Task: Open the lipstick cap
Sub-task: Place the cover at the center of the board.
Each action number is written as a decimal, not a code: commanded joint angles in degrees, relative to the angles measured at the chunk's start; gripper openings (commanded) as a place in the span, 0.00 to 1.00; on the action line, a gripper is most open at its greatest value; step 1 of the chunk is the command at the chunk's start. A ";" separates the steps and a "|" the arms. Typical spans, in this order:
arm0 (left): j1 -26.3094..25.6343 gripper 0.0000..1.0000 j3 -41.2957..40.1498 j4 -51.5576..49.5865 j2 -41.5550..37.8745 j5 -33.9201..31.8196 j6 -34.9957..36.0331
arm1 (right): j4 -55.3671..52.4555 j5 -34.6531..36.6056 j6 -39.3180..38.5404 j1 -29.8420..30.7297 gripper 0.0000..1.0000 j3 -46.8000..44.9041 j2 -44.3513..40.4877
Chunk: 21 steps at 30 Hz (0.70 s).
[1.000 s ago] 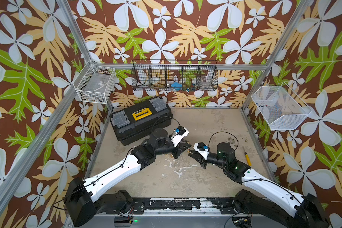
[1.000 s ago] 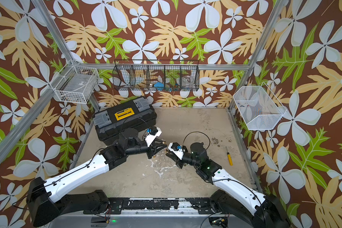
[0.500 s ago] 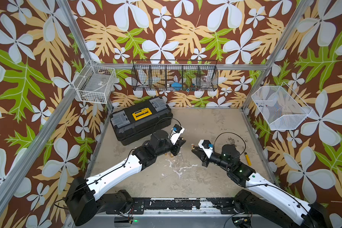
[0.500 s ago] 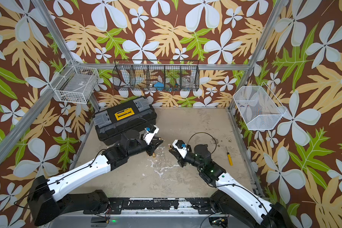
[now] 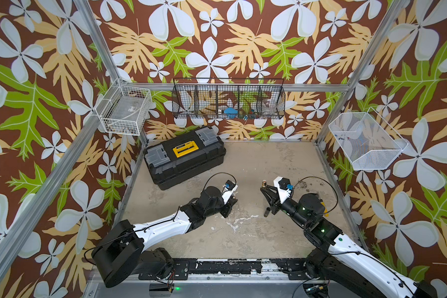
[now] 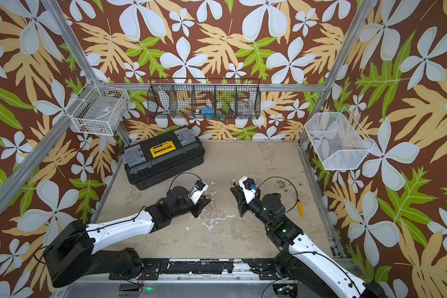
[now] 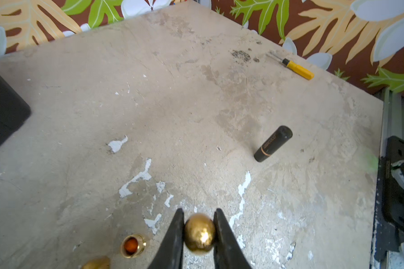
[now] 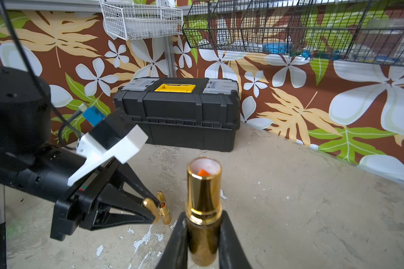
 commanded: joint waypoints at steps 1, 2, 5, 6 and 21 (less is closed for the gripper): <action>-0.95 0.19 -1.78 8.01 2.05 -0.62 4.49 | 2.23 1.82 2.94 0.00 0.16 -0.08 0.42; -1.28 0.19 -1.92 8.34 3.02 -0.91 5.10 | 2.39 1.84 3.16 0.00 0.16 -0.10 0.60; -1.72 0.19 -1.83 9.31 6.22 -2.05 5.72 | 2.67 1.81 3.95 -0.05 0.16 -0.17 1.00; -1.76 0.19 -2.06 10.22 7.00 -2.39 5.74 | 2.82 1.73 4.25 0.00 0.16 -0.24 0.91; -2.96 0.20 -1.57 16.40 18.10 -6.49 5.73 | 4.22 0.56 5.36 -0.05 0.16 -0.29 1.42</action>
